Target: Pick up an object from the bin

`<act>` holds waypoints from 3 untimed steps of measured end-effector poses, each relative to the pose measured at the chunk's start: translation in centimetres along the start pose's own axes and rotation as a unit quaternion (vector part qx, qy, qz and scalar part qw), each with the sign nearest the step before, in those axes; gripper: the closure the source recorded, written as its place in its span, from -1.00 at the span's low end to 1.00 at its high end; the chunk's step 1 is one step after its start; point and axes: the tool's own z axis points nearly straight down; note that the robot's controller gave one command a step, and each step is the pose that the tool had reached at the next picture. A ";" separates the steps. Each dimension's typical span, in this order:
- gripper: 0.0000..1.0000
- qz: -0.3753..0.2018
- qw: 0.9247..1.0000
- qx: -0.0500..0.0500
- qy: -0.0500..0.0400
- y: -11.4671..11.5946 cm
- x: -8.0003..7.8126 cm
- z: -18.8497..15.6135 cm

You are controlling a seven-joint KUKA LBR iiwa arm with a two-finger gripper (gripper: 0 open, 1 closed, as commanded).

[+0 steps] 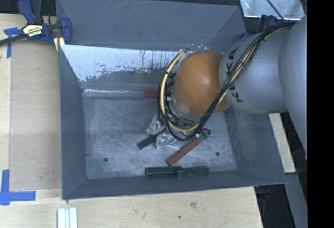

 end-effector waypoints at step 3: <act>1.00 0.012 1.000 0.000 0.005 -0.9 0.2 -3.7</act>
Offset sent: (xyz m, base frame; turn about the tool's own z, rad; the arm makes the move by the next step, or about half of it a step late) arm 0.0011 0.0100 0.1295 0.0303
